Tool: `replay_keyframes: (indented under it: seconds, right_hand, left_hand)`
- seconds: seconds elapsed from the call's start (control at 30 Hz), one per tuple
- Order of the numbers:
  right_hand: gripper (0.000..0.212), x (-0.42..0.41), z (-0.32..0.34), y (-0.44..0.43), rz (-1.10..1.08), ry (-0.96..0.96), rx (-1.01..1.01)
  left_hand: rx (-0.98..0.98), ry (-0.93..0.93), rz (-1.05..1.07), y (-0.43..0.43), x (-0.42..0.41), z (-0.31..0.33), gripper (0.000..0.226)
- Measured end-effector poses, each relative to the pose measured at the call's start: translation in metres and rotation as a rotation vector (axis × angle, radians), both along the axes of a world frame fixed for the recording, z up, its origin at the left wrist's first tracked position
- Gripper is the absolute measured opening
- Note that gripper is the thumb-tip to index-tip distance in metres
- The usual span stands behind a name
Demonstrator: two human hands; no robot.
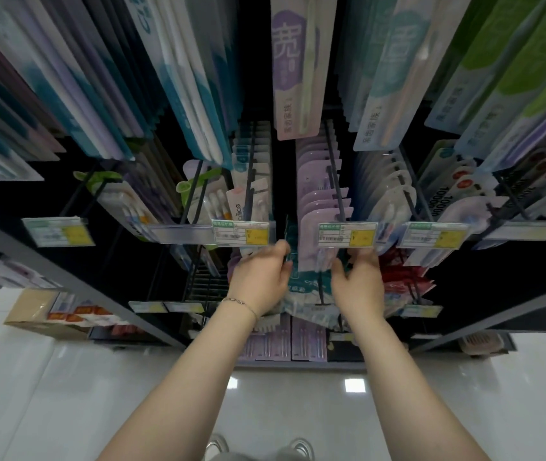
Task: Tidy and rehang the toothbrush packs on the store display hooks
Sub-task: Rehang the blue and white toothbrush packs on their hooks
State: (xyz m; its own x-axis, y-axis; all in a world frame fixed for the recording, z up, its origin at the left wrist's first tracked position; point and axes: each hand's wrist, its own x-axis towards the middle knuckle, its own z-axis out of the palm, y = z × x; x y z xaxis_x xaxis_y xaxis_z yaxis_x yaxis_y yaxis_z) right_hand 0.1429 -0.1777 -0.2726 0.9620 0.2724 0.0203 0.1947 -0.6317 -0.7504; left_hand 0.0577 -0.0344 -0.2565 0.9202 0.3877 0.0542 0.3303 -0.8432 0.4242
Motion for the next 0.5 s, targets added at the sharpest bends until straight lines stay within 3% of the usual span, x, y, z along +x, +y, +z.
replay_keyframes:
  seconds: [0.1, 0.3, 0.5]
  right_hand:
    - [0.020, -0.011, -0.006, 0.004, 0.194, -0.035, -0.222]
    - [0.016, -0.035, 0.001, 0.041, 0.532, -0.066, -0.326]
    - [0.031, -0.034, 0.014, 0.088, 0.481, -0.075, -0.315]
  left_hand:
    - [0.087, 0.061, 0.006, 0.015, -0.016, -0.004, 0.021]
    - [0.198, 0.163, 0.114, 0.049, -0.040, -0.011, 0.026]
    - [0.086, 0.258, 0.205, 0.082, -0.033, -0.010, 0.036]
